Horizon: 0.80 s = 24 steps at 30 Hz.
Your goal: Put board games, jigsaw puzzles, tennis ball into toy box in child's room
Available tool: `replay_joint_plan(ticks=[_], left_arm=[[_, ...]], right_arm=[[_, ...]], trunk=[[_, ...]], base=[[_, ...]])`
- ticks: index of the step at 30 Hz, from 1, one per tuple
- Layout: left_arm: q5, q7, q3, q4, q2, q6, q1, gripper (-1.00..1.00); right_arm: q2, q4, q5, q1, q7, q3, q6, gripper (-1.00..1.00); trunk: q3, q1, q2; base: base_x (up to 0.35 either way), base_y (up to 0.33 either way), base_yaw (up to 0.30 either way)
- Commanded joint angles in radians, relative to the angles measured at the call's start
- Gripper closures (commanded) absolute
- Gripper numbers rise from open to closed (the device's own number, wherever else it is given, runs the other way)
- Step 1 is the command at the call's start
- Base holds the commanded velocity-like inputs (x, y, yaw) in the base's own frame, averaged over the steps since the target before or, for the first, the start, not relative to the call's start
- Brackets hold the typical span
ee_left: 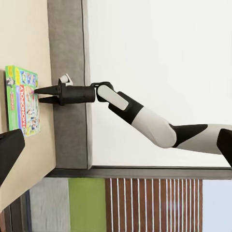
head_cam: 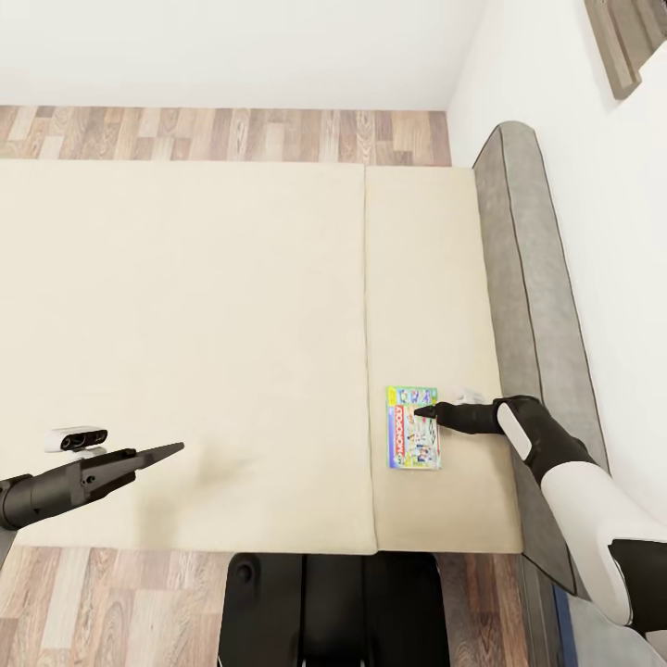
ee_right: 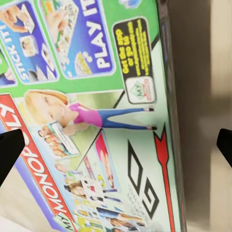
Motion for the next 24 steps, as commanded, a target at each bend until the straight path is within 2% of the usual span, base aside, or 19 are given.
replay_joint_plan(ticks=[1, 24], left_arm=[[0.000, -0.004, 0.000, 0.000, 0.000, 0.011, 0.000, -1.00], [0.000, -0.004, 0.000, 0.000, 0.000, 0.011, 0.000, -1.00]], right_arm=[[0.000, -0.001, -0.002, 0.000, 0.001, 0.001, 0.005, -1.00], [0.000, -0.001, -0.002, 0.000, 0.001, 0.001, -0.002, -1.00]], trunk=[[0.000, 0.001, -0.001], [0.005, 0.001, -0.001]], base=[[0.000, 0.000, 0.000], [0.000, 0.000, 0.000]])
